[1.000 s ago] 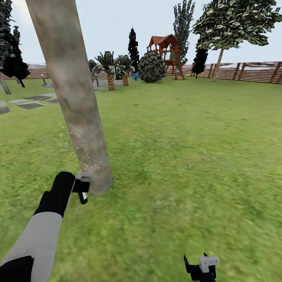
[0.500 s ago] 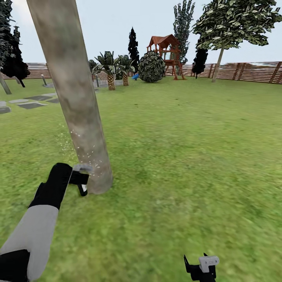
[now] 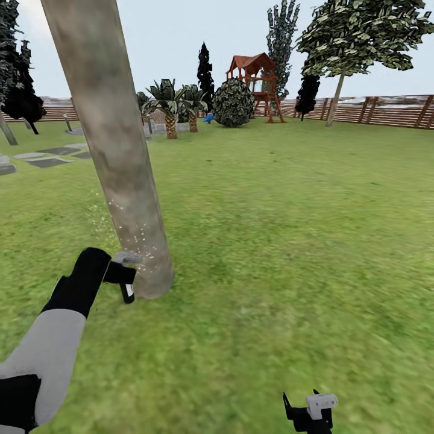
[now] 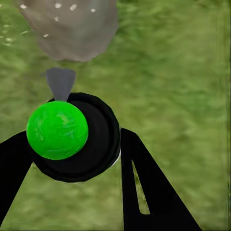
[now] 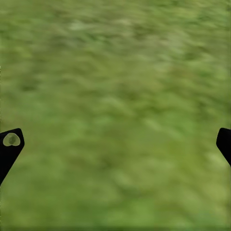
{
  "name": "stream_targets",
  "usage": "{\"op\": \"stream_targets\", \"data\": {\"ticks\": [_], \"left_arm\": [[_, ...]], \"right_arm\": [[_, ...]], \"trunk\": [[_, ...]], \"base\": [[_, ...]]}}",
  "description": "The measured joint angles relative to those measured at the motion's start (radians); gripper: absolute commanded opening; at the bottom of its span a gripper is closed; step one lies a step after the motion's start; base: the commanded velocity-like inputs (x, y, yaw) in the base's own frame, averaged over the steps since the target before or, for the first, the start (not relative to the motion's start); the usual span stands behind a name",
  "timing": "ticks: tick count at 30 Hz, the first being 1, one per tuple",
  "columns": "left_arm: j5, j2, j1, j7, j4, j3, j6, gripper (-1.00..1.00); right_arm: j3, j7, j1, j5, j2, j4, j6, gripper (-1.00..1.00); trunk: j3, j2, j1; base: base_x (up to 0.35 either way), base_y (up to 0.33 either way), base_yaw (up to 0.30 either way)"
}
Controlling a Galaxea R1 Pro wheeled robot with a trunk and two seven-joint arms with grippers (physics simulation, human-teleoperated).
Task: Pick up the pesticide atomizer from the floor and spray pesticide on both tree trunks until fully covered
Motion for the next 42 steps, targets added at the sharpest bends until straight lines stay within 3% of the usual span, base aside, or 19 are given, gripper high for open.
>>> {"op": "stream_targets", "data": {"ticks": [3, 5, 10, 14, 16, 19, 22, 24, 27, 28, 31, 35, 42], "left_arm": [[0.000, -0.060, -0.008, -0.001, -0.005, -0.022, 0.002, -1.00], [-0.012, -0.079, -0.013, -0.001, -0.018, -0.024, 0.000, -1.00], [-0.018, -0.060, -0.015, 0.000, -0.080, -0.020, -0.002, -1.00], [-0.014, -0.023, -0.014, -0.001, -0.095, -0.020, -0.001, -1.00], [-0.012, -0.024, -0.016, -0.001, -0.097, -0.022, 0.000, -1.00], [-0.012, -0.033, -0.085, -0.001, -0.061, -0.020, 0.003, -1.00], [-0.015, -0.034, -0.117, -0.001, -0.043, -0.020, 0.004, -1.00], [-0.020, -0.017, -0.121, 0.000, -0.042, -0.014, 0.004, -1.00], [-0.022, 0.053, -0.123, -0.002, -0.041, -0.010, 0.005, -1.00], [-0.015, 0.058, -0.123, -0.003, -0.041, -0.010, 0.006, -1.00], [-0.007, 0.046, -0.127, -0.004, -0.042, -0.011, 0.008, -1.00], [-0.006, -0.009, -0.169, -0.004, -0.041, -0.017, 0.008, -1.00], [-0.011, 0.006, -0.176, -0.005, -0.048, -0.008, 0.008, -1.00]], "right_arm": [[0.000, 0.001, 0.000, 0.000, 0.000, 0.000, 0.000, 1.00], [0.000, 0.001, 0.000, 0.000, 0.000, 0.000, 0.000, 1.00], [0.000, 0.002, 0.000, 0.000, 0.000, 0.000, 0.000, 1.00], [0.000, 0.002, 0.000, 0.000, 0.000, 0.000, 0.000, 1.00], [0.000, 0.002, 0.000, 0.000, 0.000, 0.000, 0.000, 1.00], [0.000, 0.002, 0.000, 0.000, -0.001, 0.000, 0.001, 1.00], [0.000, 0.002, 0.000, 0.000, -0.001, 0.000, 0.002, 1.00], [0.000, 0.002, 0.000, 0.000, -0.002, 0.000, 0.002, 1.00], [0.000, 0.002, 0.000, 0.000, -0.002, 0.000, 0.002, 1.00], [0.000, 0.002, 0.000, 0.000, -0.002, 0.000, 0.002, 1.00], [0.000, 0.001, 0.000, 0.000, -0.002, 0.000, 0.002, 1.00], [0.000, 0.001, 0.000, 0.000, -0.003, 0.000, 0.002, 1.00], [0.000, 0.001, 0.000, 0.000, -0.003, 0.000, 0.002, 1.00]], "trunk": [[0.000, 0.000, 0.000], [0.000, 0.000, 0.000], [0.000, 0.000, 0.000], [0.000, 0.000, 0.000], [0.000, 0.000, 0.000], [0.000, 0.000, 0.000], [0.000, 0.000, 0.000], [0.000, 0.000, 0.000], [0.000, 0.000, 0.000], [0.000, 0.000, 0.000], [0.000, 0.000, 0.000], [0.000, 0.000, 0.000], [0.000, 0.000, 0.000]], "base": [[0.000, 0.000, 0.000], [0.000, 0.000, 0.000], [-0.202, 0.000, 0.000], [-0.129, 0.000, 0.000], [-0.013, 0.000, 0.000], [-0.001, 0.000, 0.000], [0.000, 0.000, 0.000], [0.000, 0.000, 0.000], [0.000, 0.000, 0.000], [0.000, 0.000, 0.000], [0.000, 0.000, 0.000], [0.000, 0.000, 0.000], [0.000, 0.000, 0.000]]}}
